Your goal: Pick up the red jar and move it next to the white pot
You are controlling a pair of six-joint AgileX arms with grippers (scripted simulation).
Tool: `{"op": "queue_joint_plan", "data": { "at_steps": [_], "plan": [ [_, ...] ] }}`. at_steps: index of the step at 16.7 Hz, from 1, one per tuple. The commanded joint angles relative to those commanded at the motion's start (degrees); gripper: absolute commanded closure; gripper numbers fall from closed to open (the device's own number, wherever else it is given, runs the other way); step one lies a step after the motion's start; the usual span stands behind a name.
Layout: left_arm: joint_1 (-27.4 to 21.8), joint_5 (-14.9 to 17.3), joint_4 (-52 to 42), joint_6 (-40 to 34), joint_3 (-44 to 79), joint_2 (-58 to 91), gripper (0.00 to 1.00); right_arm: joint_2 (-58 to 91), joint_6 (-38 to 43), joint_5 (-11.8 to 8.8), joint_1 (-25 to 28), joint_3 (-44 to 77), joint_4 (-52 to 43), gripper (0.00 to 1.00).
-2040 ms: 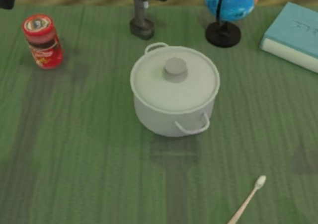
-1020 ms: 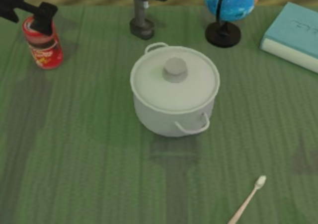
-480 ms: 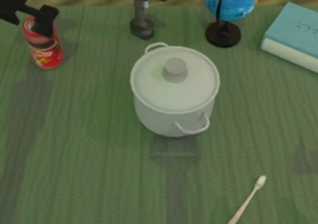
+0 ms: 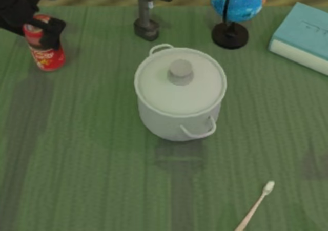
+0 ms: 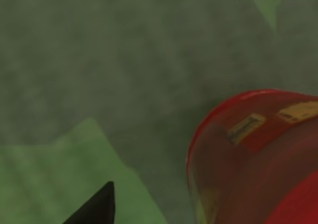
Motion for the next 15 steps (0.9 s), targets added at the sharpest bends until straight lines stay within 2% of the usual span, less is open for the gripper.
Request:
{"op": "queue_joint_plan", "data": {
  "at_steps": [2, 15],
  "plan": [
    [0.0, 0.0, 0.0, 0.0, 0.0, 0.0, 0.0, 0.0, 0.0, 0.0, 0.0, 0.0, 0.0, 0.0],
    [0.0, 0.0, 0.0, 0.0, 0.0, 0.0, 0.98, 0.0, 0.0, 0.0, 0.0, 0.0, 0.0, 0.0]
  ]
}}
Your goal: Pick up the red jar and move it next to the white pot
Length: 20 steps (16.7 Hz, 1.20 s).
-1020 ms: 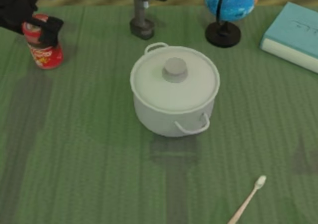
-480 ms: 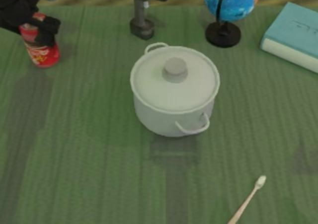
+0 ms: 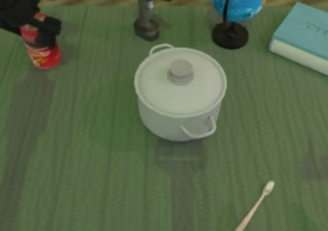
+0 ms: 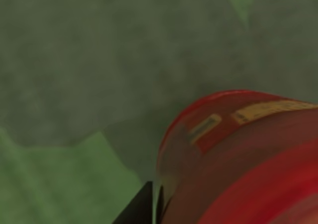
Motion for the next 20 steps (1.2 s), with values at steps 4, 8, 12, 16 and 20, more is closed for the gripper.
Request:
{"op": "queue_joint_plan", "data": {
  "at_steps": [4, 8, 12, 16, 20],
  "plan": [
    [0.0, 0.0, 0.0, 0.0, 0.0, 0.0, 1.0, 0.0, 0.0, 0.0, 0.0, 0.0, 0.0, 0.0],
    [0.0, 0.0, 0.0, 0.0, 0.0, 0.0, 1.0, 0.0, 0.0, 0.0, 0.0, 0.0, 0.0, 0.0],
    [0.42, -0.11, 0.08, 0.03, -2.25, -2.33, 1.0, 0.0, 0.0, 0.0, 0.0, 0.0, 0.0, 0.0],
    [0.96, -0.25, 0.18, 0.19, -12.8, -12.62, 1.0, 0.0, 0.0, 0.0, 0.0, 0.0, 0.0, 0.0],
    [1.69, -0.28, 0.25, 0.4, -25.56, -25.33, 1.0, 0.0, 0.0, 0.0, 0.0, 0.0, 0.0, 0.0]
  ]
}}
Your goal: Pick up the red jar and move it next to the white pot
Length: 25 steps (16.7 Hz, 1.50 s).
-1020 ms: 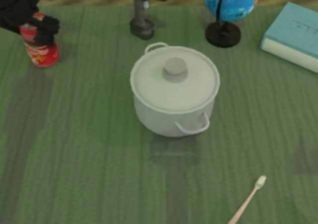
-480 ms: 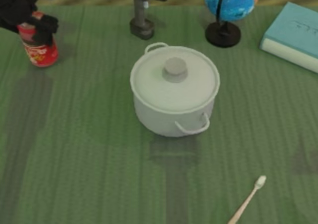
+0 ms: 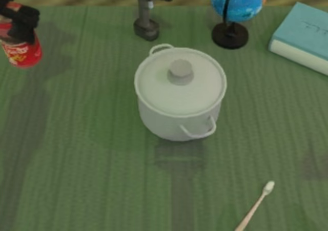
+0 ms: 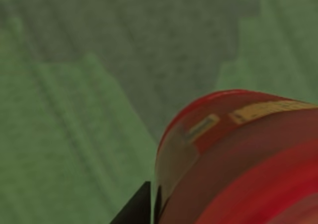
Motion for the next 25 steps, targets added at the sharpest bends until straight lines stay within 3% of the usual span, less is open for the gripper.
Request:
{"op": "queue_joint_plan", "data": {
  "at_steps": [9, 12, 15, 21, 25],
  "plan": [
    [-0.01, -0.06, 0.04, 0.15, -5.88, -5.89, 1.0, 0.0, 0.0, 0.0, 0.0, 0.0, 0.0, 0.0],
    [-1.85, -1.41, 1.68, -3.62, -8.24, -6.72, 1.0, 0.0, 0.0, 0.0, 0.0, 0.0, 0.0, 0.0],
    [-5.96, -4.05, 5.07, -12.79, -13.47, -8.54, 1.0, 0.0, 0.0, 0.0, 0.0, 0.0, 0.0, 0.0],
    [-16.28, -10.71, 14.35, -38.26, -27.15, -14.15, 1.0, 0.0, 0.0, 0.0, 0.0, 0.0, 0.0, 0.0],
    [-20.69, -13.59, 18.6, -46.79, -33.26, -16.98, 1.0, 0.0, 0.0, 0.0, 0.0, 0.0, 0.0, 0.0]
  ]
}}
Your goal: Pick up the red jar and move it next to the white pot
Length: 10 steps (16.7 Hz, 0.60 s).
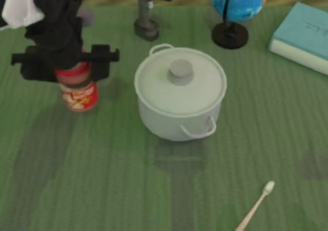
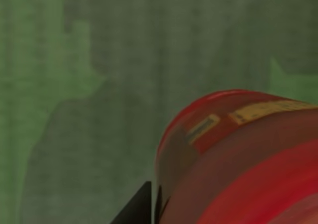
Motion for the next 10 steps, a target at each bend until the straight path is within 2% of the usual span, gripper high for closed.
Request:
{"op": "queue_joint_plan", "data": {
  "at_steps": [6, 10],
  "plan": [
    [-0.11, -0.16, 0.44, -0.49, -0.56, 0.1, 1.0, 0.0, 0.0, 0.0, 0.0, 0.0, 0.0, 0.0],
    [0.02, -0.15, 5.4, -0.26, -3.17, 2.62, 1.0, 0.0, 0.0, 0.0, 0.0, 0.0, 0.0, 0.0]
  ]
}}
